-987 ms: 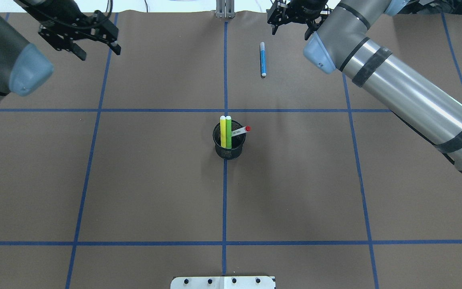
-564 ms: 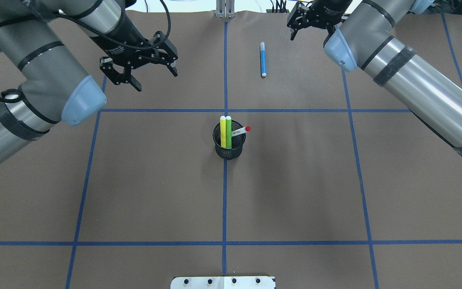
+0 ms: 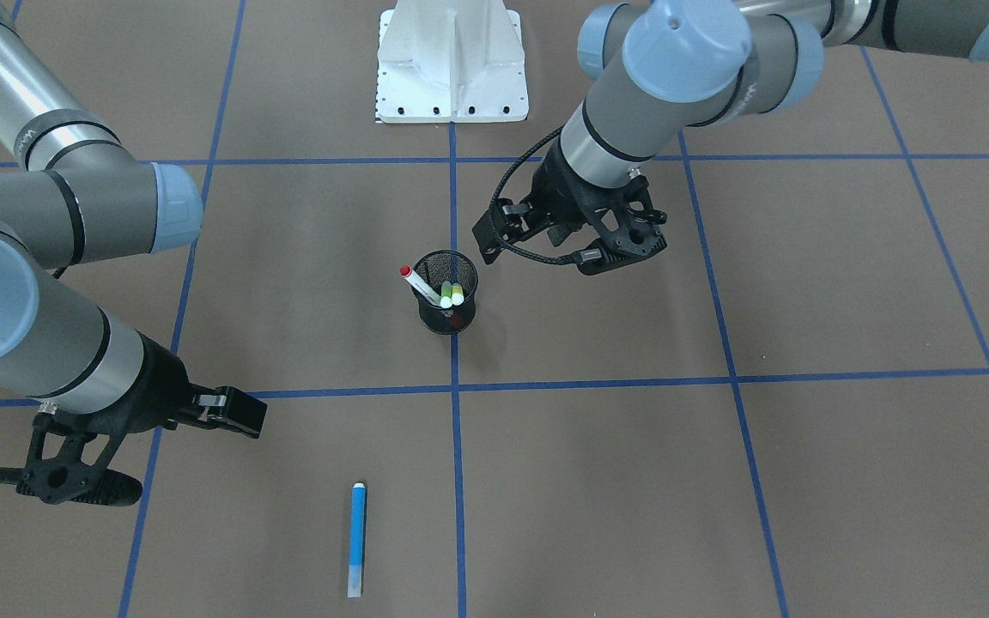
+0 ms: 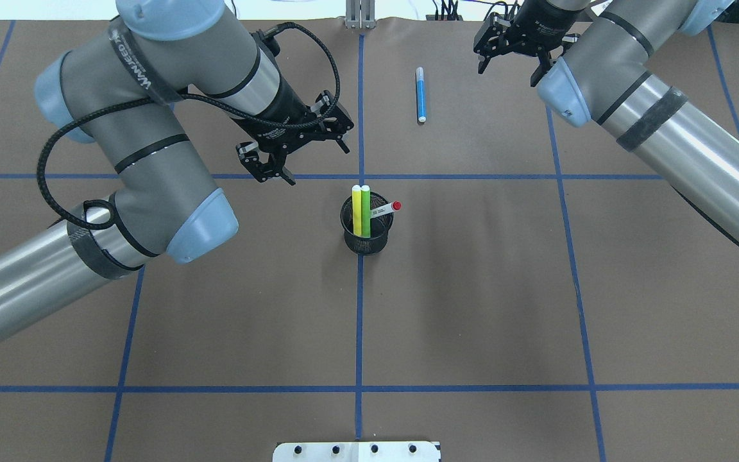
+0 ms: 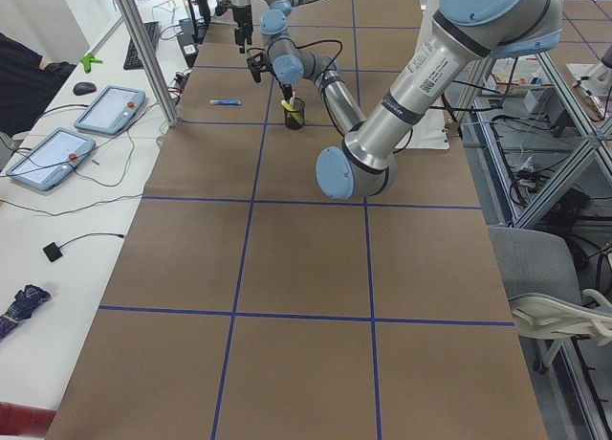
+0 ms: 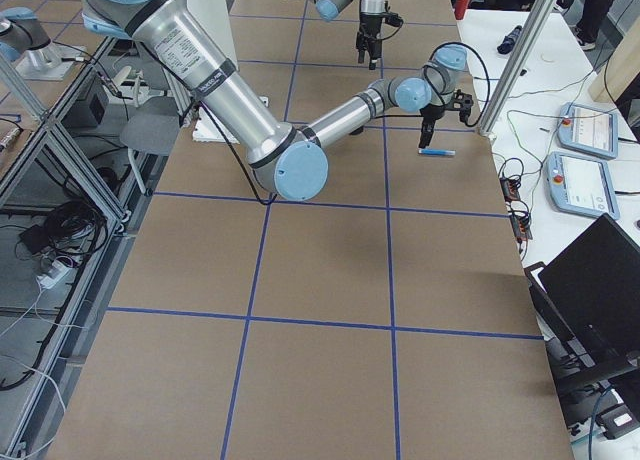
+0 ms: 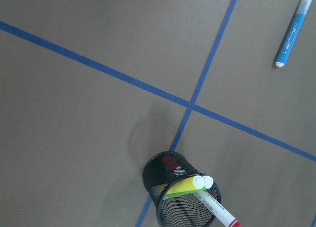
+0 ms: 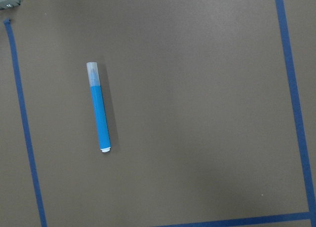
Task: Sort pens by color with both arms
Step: 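Move the left gripper toward the pen cup while the right gripper rises away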
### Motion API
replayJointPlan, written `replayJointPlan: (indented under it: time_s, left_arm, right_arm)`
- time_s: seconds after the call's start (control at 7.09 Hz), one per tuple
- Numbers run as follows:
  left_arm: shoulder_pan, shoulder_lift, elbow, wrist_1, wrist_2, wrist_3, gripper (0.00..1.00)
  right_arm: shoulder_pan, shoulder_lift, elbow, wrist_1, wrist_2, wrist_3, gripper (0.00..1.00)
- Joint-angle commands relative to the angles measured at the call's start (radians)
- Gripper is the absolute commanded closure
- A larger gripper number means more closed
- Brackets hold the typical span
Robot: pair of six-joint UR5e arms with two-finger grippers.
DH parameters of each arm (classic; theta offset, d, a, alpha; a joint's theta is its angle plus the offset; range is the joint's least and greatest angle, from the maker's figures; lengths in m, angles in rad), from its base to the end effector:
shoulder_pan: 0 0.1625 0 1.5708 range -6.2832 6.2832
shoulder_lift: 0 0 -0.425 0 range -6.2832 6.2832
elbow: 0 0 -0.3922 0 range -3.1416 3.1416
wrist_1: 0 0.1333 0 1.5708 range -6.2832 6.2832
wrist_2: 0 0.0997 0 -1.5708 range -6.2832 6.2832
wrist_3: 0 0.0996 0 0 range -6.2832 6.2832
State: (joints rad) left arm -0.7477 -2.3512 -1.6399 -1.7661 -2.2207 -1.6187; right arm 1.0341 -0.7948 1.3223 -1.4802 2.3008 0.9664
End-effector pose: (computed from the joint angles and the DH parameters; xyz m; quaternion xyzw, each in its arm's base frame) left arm 0.4465 -0.5136 0.1236 -0.0978 0.5390 -0.1713 0.8189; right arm -0.3315 -0.6881 0.2711 -0.0246 -0.4424 0.0836 0.8926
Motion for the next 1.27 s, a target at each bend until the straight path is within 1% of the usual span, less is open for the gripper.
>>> replayJointPlan:
  time_s: [0.0,0.14,0.28,0.42,0.56,0.7,0.85,0.99,1.13]
  left_arm:
    - [0.033,-0.002,0.050,-0.143,0.012,-0.023,0.01]
    - [0.039,0.000,0.090,-0.223,0.022,-0.053,0.01]
    - [0.062,-0.002,0.119,-0.280,0.056,-0.085,0.01]
    - [0.091,0.000,0.127,-0.298,0.105,-0.093,0.01]
    - [0.103,-0.002,0.127,-0.302,0.127,-0.122,0.02]
    - [0.106,-0.003,0.127,-0.323,0.153,-0.226,0.02]
    - [0.129,-0.003,0.129,-0.338,0.236,-0.333,0.02]
    - [0.142,-0.016,0.137,-0.336,0.292,-0.402,0.02]
    - [0.145,-0.046,0.178,-0.337,0.294,-0.455,0.02]
  right_arm:
    - [0.003,-0.003,0.003,0.000,-0.001,0.000,0.00]
    - [0.003,-0.003,0.003,0.000,-0.001,0.000,0.00]
    - [0.003,-0.001,0.003,0.000,-0.001,0.002,0.00]
    - [0.004,-0.001,0.005,0.000,-0.003,0.000,0.00]
    - [0.006,-0.001,0.005,0.000,-0.003,0.002,0.00]
    - [0.006,-0.001,0.005,0.000,-0.003,0.000,0.00]
    - [0.006,-0.001,0.006,0.000,-0.003,0.002,0.00]
    - [0.006,-0.001,0.006,0.000,-0.003,0.002,0.00]
    - [0.006,-0.001,0.006,0.000,-0.003,0.002,0.00]
